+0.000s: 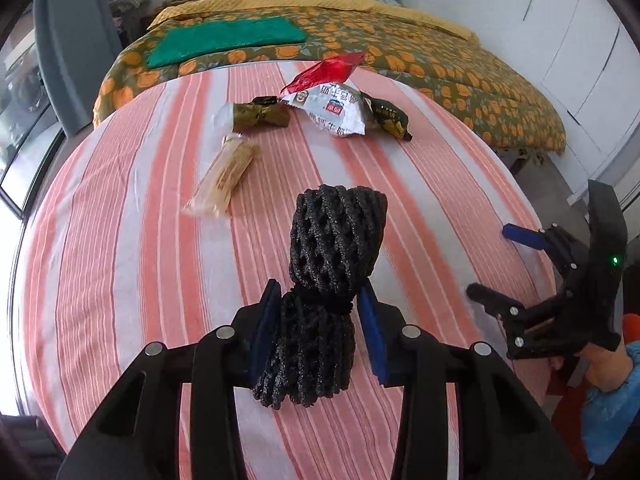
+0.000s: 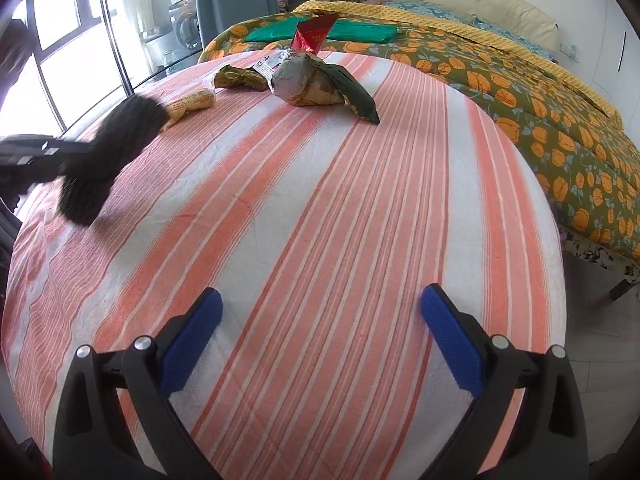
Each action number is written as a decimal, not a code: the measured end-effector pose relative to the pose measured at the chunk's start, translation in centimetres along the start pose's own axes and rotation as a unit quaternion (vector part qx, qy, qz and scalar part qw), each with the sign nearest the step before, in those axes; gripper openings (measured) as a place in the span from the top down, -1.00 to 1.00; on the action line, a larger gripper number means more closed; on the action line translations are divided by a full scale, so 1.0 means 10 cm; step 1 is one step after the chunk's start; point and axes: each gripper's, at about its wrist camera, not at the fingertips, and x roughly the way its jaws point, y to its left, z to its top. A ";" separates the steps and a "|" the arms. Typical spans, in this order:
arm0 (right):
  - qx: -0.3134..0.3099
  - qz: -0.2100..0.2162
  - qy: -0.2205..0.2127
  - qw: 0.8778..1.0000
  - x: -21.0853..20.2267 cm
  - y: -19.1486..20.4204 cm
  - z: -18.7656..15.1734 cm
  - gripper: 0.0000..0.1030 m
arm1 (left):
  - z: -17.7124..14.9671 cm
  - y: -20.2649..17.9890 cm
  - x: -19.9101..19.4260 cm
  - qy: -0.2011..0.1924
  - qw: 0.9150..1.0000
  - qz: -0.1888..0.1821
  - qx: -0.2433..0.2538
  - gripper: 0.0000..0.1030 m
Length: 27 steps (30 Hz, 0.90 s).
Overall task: Collect trash
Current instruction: 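Grasp the black mesh fruit nets with the left tool and lift them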
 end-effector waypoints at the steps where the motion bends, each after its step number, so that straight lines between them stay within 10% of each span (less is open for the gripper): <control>1: 0.000 0.000 0.000 1.000 0.00 0.00 0.00 -0.87 | -0.07 0.00 -0.04 -0.003 1.000 0.000 -0.007 0.24; 11: 0.001 0.000 0.000 1.000 -0.01 -0.01 0.00 -0.87 | -0.32 -0.06 0.19 -0.026 0.999 0.019 0.038 -0.52; 27: 0.002 0.000 0.000 1.000 -0.01 -0.01 0.00 -0.87 | -0.61 -0.29 0.20 -0.035 0.990 -0.043 0.127 -0.62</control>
